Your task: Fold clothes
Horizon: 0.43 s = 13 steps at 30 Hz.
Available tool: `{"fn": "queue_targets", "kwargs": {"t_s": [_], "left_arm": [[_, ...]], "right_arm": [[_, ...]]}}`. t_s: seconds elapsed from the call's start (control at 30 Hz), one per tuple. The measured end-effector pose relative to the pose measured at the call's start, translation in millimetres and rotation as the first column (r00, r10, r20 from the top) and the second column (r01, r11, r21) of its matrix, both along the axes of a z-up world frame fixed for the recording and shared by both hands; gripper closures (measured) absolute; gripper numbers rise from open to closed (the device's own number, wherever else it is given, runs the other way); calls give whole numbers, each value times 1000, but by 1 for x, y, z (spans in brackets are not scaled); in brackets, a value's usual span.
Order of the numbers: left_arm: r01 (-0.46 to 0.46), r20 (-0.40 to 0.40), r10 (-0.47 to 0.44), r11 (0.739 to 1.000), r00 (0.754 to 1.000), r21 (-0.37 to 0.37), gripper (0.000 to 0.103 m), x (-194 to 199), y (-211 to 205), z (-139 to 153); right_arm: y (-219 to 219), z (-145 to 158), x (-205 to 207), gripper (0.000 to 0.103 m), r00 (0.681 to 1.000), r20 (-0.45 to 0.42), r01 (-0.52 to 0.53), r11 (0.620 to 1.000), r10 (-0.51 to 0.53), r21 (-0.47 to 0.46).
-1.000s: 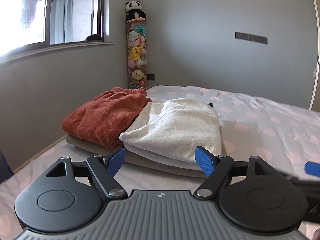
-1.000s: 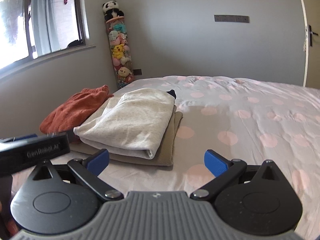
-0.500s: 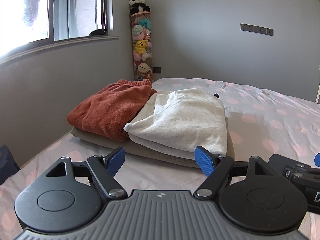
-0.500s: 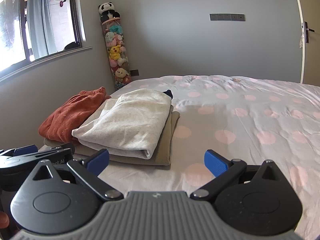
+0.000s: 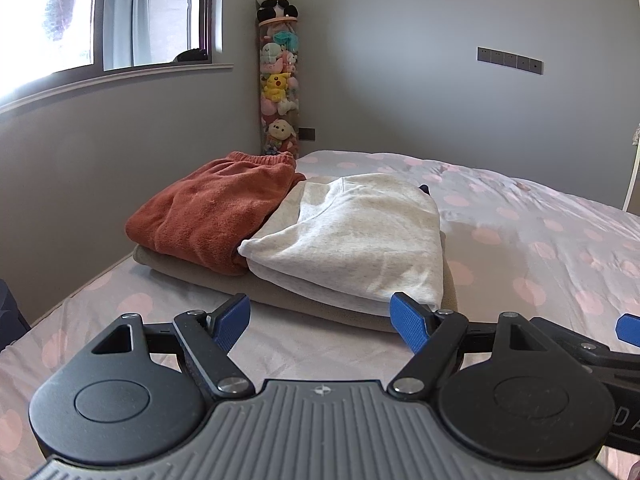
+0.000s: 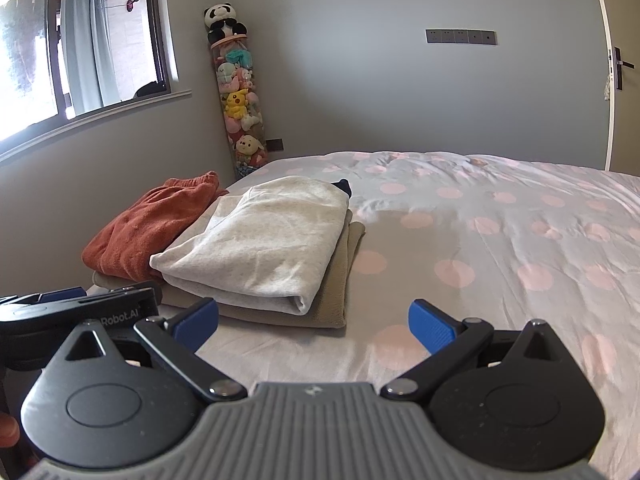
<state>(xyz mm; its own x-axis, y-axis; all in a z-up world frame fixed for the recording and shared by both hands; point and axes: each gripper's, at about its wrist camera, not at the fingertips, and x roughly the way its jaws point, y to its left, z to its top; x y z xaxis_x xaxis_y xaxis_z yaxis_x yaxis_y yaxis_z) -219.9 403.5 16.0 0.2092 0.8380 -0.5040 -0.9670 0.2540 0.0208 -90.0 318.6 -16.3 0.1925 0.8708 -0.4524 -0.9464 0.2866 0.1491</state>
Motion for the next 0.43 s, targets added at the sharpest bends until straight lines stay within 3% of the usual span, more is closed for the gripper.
{"fn": "queue_targets", "kwargs": {"t_s": [0.43], "left_arm": [[0,5,0,1000,1000,1,27,0,-2,3]], "right_arm": [[-5,3,-2,1,1000,9,-8,1000,8,5]]}}
